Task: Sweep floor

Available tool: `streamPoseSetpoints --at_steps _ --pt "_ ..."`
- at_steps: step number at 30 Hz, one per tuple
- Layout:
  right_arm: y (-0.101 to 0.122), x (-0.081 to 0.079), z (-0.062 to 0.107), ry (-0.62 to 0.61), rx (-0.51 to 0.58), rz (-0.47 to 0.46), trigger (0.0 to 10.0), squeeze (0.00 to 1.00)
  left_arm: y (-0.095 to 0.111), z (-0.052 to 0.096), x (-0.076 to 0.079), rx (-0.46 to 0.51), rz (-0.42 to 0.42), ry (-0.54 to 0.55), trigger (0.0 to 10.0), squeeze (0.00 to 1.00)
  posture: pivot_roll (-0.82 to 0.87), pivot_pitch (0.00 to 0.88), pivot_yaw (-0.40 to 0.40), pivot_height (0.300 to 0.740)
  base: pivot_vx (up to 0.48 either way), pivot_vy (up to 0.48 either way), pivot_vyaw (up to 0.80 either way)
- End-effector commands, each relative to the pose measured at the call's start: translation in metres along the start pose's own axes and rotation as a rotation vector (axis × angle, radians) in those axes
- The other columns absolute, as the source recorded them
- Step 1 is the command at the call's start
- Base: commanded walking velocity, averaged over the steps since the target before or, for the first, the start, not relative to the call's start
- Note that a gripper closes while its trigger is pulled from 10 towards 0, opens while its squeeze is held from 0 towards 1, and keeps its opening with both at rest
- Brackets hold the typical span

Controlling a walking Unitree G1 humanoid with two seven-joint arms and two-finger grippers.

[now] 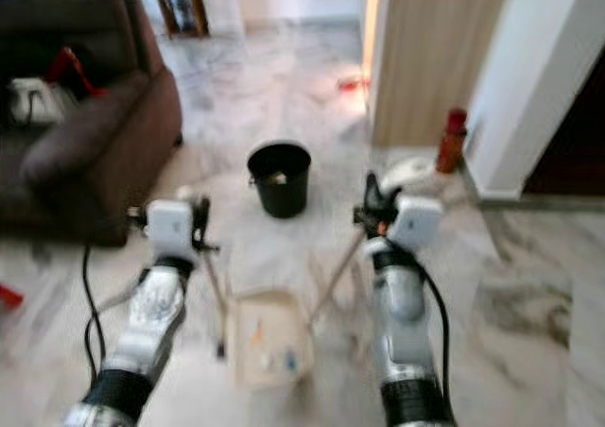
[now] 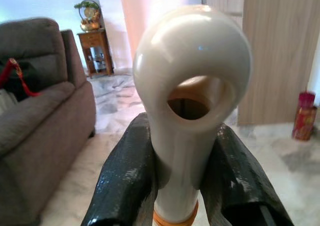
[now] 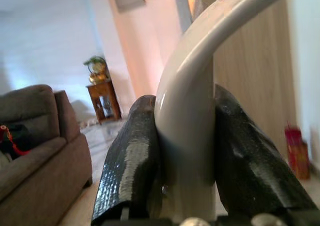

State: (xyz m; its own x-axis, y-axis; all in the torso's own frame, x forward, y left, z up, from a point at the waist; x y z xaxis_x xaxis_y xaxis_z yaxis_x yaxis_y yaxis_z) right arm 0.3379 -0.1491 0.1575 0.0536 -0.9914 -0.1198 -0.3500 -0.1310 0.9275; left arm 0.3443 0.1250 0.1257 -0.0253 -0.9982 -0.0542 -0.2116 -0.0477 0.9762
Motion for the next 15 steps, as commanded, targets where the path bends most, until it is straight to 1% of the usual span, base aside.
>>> streamPoseSetpoints --at_steps 1,3,4,6,10,12,15 --pt "0.028 -0.018 -0.014 0.031 0.115 -0.068 10.0 0.00 0.013 -0.005 -0.006 0.059 -0.017 0.015 10.0 0.00 0.05 0.000 0.040 0.740 0.420 0.000 0.00" --pt "0.036 -0.018 -0.018 0.026 0.143 -0.074 10.0 0.00 0.014 -0.005 -0.007 0.060 -0.018 0.018 10.0 0.00 0.05 0.000 0.040 0.740 0.358 0.000 0.00" --pt "0.036 -0.018 -0.018 0.026 0.143 -0.074 10.0 0.00 0.014 -0.005 -0.007 0.060 -0.018 0.018 10.0 0.00 0.05 0.000 0.040 0.740 0.420 0.000 0.00" --pt "0.043 -0.020 -0.021 0.029 0.164 -0.077 10.0 0.00 0.014 -0.005 -0.007 0.061 -0.019 0.021 10.0 0.00 0.05 0.000 0.041 0.740 0.422 0.000 0.00" --pt "0.048 -0.022 -0.023 0.033 0.180 -0.086 10.0 0.00 0.014 -0.005 -0.008 0.062 -0.019 0.024 10.0 0.00 0.05 0.000 0.040 0.740 0.361 0.000 0.00" --pt "0.054 -0.026 -0.025 0.042 0.197 -0.098 10.0 0.00 0.014 -0.005 -0.009 0.063 -0.020 0.028 10.0 0.00 0.05 0.000 0.040 0.740 0.424 0.000 0.00" --pt "0.059 -0.027 -0.027 0.039 0.213 -0.108 10.0 0.00 0.015 -0.005 -0.011 0.065 -0.022 0.032 10.0 0.00 0.05 0.000 0.040 0.740 0.301 0.000 0.00"
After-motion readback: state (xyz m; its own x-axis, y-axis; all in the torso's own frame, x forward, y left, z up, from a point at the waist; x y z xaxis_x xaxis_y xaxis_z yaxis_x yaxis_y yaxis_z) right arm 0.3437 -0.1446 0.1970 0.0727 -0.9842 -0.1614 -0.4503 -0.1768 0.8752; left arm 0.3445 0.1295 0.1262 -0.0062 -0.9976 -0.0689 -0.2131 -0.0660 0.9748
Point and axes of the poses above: a point about 5 cm out from each wrist's last joint towards the gripper, its own z axis pointing back from the gripper into the wrist, its own y axis along the axis of the wrist's last joint, x = y × z, the point moved 2 cm from there along -z, pointing out of the wrist towards the gripper, and after that the axes turned 1 degree about z, right-handed, at the moved point
